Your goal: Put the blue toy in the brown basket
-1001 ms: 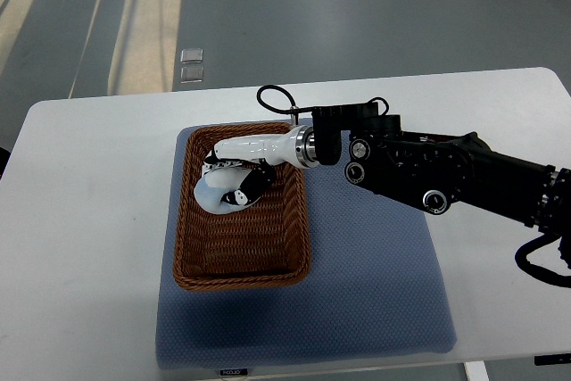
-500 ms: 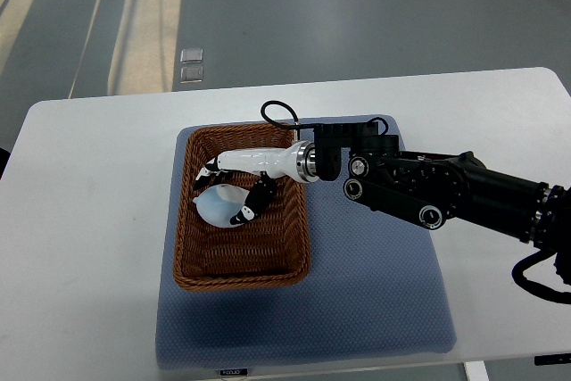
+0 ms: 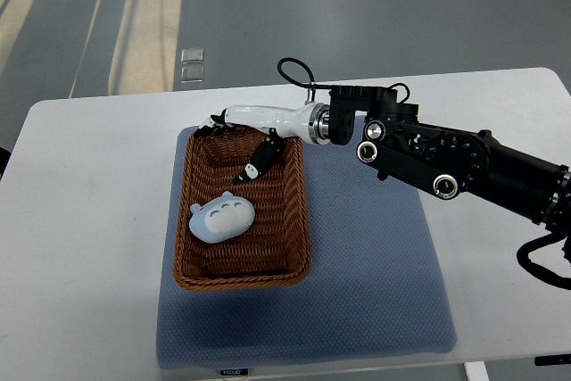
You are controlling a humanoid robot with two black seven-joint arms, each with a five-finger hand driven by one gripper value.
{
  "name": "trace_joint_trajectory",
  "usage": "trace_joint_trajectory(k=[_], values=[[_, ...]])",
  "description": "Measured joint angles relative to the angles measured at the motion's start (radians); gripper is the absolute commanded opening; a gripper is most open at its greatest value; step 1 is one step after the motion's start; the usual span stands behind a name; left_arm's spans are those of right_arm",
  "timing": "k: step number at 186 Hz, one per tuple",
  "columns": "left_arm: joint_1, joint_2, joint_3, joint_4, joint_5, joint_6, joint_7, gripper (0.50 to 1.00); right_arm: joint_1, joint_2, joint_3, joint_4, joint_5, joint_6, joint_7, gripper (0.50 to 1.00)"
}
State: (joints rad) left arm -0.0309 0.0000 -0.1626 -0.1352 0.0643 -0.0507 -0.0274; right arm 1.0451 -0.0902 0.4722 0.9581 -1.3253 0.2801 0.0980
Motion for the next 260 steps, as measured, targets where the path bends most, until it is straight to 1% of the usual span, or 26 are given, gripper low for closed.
trace_joint_trajectory(k=[24, 56, 89, 117, 142, 191, 217, 240, 260], values=[[0.000, 0.000, 0.000, 0.000, 0.000, 0.000, 0.000, 1.000, -0.030, -0.018, 0.135, -0.020, 0.071, 0.006, 0.020, 0.897], [0.000, 0.000, 0.000, 0.000, 0.000, 0.000, 0.000, 1.000, -0.084, -0.060, 0.298, -0.079, 0.264, -0.004, 0.027, 0.897], [0.000, 0.000, 0.000, 0.000, 0.000, 0.000, 0.000, 1.000, -0.132, -0.066, 0.442, -0.151, 0.463, -0.011, 0.031, 0.897], [0.000, 0.000, 0.000, 0.000, 0.000, 0.000, 0.000, 1.000, -0.195, -0.065, 0.537, -0.196, 0.587, -0.031, 0.058, 0.897], [0.000, 0.000, 0.000, 0.000, 0.000, 0.000, 0.000, 1.000, -0.245, -0.060, 0.569, -0.227, 0.704, -0.068, 0.086, 0.897], [0.000, 0.000, 0.000, 0.000, 0.000, 0.000, 0.000, 1.000, -0.294, -0.053, 0.573, -0.312, 0.946, -0.130, 0.127, 0.897], [0.000, 0.000, 0.000, 0.000, 0.000, 0.000, 0.000, 1.000, -0.318, -0.049, 0.573, -0.325, 0.999, -0.146, 0.148, 0.899], [0.000, 0.000, 0.000, 0.000, 0.000, 0.000, 0.000, 1.000, -0.334, -0.044, 0.572, -0.332, 1.009, -0.158, 0.176, 0.911], [0.000, 0.000, 0.000, 0.000, 0.000, 0.000, 0.000, 1.000, -0.344, -0.034, 0.568, -0.333, 1.009, -0.165, 0.190, 0.911]])
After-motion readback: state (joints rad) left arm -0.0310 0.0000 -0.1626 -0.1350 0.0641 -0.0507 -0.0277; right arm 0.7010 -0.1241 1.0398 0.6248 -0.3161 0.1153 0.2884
